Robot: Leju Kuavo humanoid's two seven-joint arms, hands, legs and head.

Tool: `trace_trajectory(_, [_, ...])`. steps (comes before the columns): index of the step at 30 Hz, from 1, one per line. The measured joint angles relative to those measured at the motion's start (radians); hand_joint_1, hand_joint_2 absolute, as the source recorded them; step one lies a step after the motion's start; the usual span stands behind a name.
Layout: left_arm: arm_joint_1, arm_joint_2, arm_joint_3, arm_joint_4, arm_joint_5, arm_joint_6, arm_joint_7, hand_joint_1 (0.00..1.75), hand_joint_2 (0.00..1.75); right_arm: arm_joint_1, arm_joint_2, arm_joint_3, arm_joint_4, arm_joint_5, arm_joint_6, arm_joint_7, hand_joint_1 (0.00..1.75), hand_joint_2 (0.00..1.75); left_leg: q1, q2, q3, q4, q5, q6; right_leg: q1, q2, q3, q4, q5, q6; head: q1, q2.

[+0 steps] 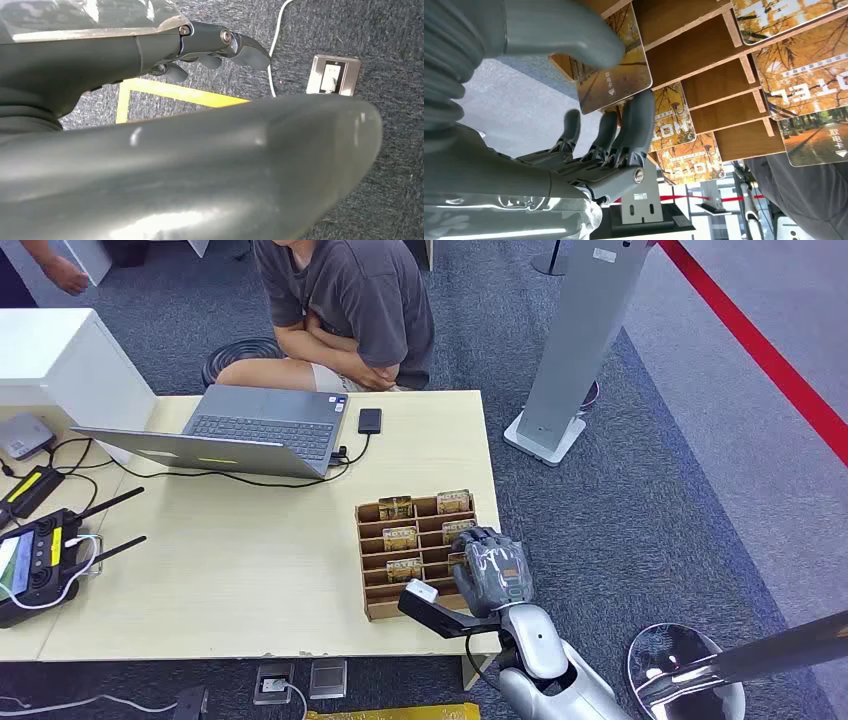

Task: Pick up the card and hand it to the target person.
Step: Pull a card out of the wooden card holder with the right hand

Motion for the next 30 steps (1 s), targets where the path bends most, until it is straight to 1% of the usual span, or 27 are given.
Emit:
trace_trajectory(4, [0.0, 0.001, -0.004, 0.0, 0.0, 0.0, -0.001, 0.0, 0.0, 0.002, -0.001, -0.002, -0.006, 0.005, -0.001, 0.005, 1.28, 1.75, 0.0, 0.0, 0.0, 0.0, 0.0, 0.0, 0.0, 0.0, 0.0, 0.0, 0.0, 0.0, 0.0, 0.0])
trace_trajectory(11, [0.0, 0.002, -0.009, 0.0, 0.0, 0.0, -0.003, 0.0, 0.0, 0.014, -0.003, -0.009, -0.025, 0.014, -0.003, 0.021, 1.29, 1.75, 0.0, 0.0, 0.0, 0.0, 0.0, 0.0, 0.0, 0.0, 0.0, 0.0, 0.0, 0.0, 0.0, 0.0])
trace_trajectory(19, [0.0, 0.002, -0.014, 0.0, 0.006, 0.001, -0.006, 0.0, 0.0, 0.024, -0.008, -0.015, -0.035, 0.024, -0.002, 0.027, 1.38, 1.75, 0.0, 0.0, 0.0, 0.0, 0.0, 0.0, 0.0, 0.0, 0.0, 0.0, 0.0, 0.0, 0.0, 0.0])
trace_trajectory(27, [0.0, 0.002, -0.016, 0.0, 0.007, 0.001, -0.008, 0.0, 0.0, 0.029, -0.009, -0.016, -0.043, 0.031, 0.008, 0.024, 1.4, 1.75, 0.0, 0.0, 0.0, 0.0, 0.0, 0.0, 0.0, 0.0, 0.0, 0.0, 0.0, 0.0, 0.0, 0.0])
trace_trajectory(30, [0.0, 0.002, -0.016, 0.0, 0.009, 0.001, -0.008, 0.0, 0.0, 0.03, -0.01, -0.017, -0.047, 0.035, 0.009, 0.02, 1.45, 1.75, 0.0, 0.0, 0.0, 0.0, 0.0, 0.0, 0.0, 0.0, 0.0, 0.0, 0.0, 0.0, 0.0, 0.0])
